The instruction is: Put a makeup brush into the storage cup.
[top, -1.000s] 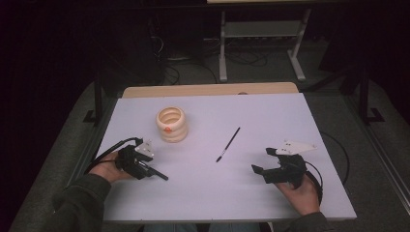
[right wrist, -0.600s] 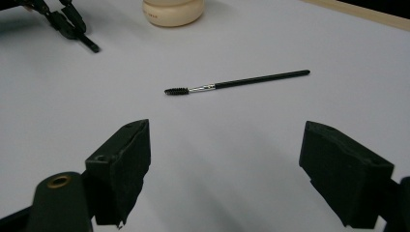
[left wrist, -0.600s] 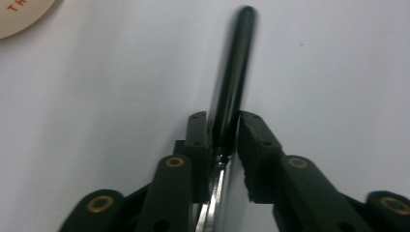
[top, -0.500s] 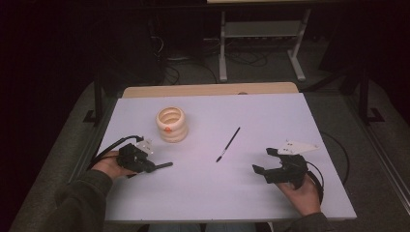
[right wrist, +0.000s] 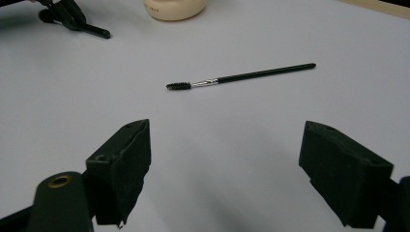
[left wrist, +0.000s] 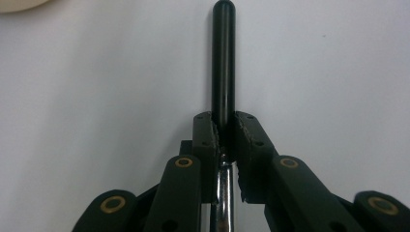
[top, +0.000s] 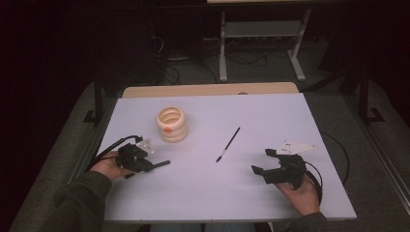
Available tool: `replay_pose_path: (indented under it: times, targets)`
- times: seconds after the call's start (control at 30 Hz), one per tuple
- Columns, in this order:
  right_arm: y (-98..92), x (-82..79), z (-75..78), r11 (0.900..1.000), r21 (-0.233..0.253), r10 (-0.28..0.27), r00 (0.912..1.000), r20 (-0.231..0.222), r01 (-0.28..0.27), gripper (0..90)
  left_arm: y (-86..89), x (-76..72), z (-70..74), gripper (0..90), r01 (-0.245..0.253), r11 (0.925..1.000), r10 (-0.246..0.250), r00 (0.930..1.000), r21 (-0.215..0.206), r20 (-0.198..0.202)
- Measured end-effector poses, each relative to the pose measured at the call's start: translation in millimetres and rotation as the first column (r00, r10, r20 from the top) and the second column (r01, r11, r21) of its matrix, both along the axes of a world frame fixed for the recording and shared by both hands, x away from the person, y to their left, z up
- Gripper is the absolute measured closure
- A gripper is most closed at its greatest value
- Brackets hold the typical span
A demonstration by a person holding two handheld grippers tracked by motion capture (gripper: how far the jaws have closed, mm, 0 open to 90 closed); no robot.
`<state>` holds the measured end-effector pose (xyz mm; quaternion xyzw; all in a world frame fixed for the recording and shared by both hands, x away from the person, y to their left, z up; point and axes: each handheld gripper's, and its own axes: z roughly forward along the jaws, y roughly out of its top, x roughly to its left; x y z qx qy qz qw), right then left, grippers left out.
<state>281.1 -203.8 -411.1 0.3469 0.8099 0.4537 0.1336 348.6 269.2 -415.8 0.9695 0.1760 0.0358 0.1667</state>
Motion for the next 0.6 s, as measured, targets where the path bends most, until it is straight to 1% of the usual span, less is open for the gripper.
replay_pose_path:
  times: [0.03, 0.13, 0.17, 0.2, 0.23, 0.27, 0.33, 0.37, 0.43, 0.5, 0.6]
  targets:
    - [0.6, -0.3, 0.2, 1.000, -0.001, -0.001, 1.0000, -0.002, 0.001, 17.9, 0.8, 0.4, 0.8, 79.9, 0.001, 1.0000, -0.001, 1.0000, 0.002, 0.001]
    - [1.6, -0.1, 0.1, 1.000, -0.005, 0.001, 1.0000, -0.004, -0.001, 18.0, 3.2, 0.9, 3.0, 80.0, -0.012, 0.9998, 0.013, 0.9998, -0.014, 0.012]
    - [1.8, 0.0, 0.1, 1.000, -0.006, 0.000, 1.0000, -0.006, 0.000, 17.9, 3.8, 0.8, 3.7, 79.9, -0.018, 0.9997, 0.018, 0.9998, -0.019, 0.011]
    - [2.0, 0.2, -0.1, 1.000, -0.007, 0.000, 1.0000, -0.004, 0.000, 17.9, 4.2, 1.2, 4.9, 80.0, -0.014, 0.9998, 0.014, 0.9998, -0.015, 0.016]
    - [2.2, -0.1, 0.0, 1.000, -0.008, -0.001, 0.9999, -0.013, 0.001, 18.0, 3.7, 1.4, 5.8, 79.9, -0.011, 0.9999, 0.011, 0.9998, -0.001, 0.019]
    - [2.3, 0.2, -0.5, 1.000, -0.011, 0.001, 0.9999, -0.010, -0.001, 18.0, 2.9, 0.7, 7.1, 80.0, -0.017, 0.9998, 0.017, 0.9996, 0.005, 0.021]
    - [3.0, 0.7, -1.3, 1.000, -0.013, 0.003, 0.9999, -0.014, -0.003, 18.0, 1.8, 1.7, 12.6, 80.0, -0.006, 0.9999, 0.005, 0.9994, 0.011, 0.034]
    - [3.5, 0.9, -1.6, 1.000, -0.017, 0.003, 0.9999, -0.014, -0.004, 18.0, 1.4, 1.9, 15.4, 79.9, -0.005, 1.0000, 0.005, 0.9990, 0.008, 0.044]
    - [4.6, 0.8, -1.8, 1.000, -0.019, 0.005, 0.9999, -0.012, -0.006, 18.1, 0.0, 1.9, 19.7, 80.0, -0.006, 1.0000, 0.005, 0.9987, 0.003, 0.051]
    - [5.7, 0.3, -1.7, 1.000, -0.022, 0.006, 0.9999, -0.012, -0.007, 18.5, -1.2, 2.3, 22.6, 79.9, 0.001, 0.9999, -0.002, 0.9979, 0.011, 0.064]
    - [5.9, 0.2, -1.2, 1.000, -0.025, 0.011, 0.9999, -0.007, -0.011, 18.8, -1.8, 1.9, 24.7, 79.9, 0.001, 1.0000, -0.001, 0.9974, -0.004, 0.072]
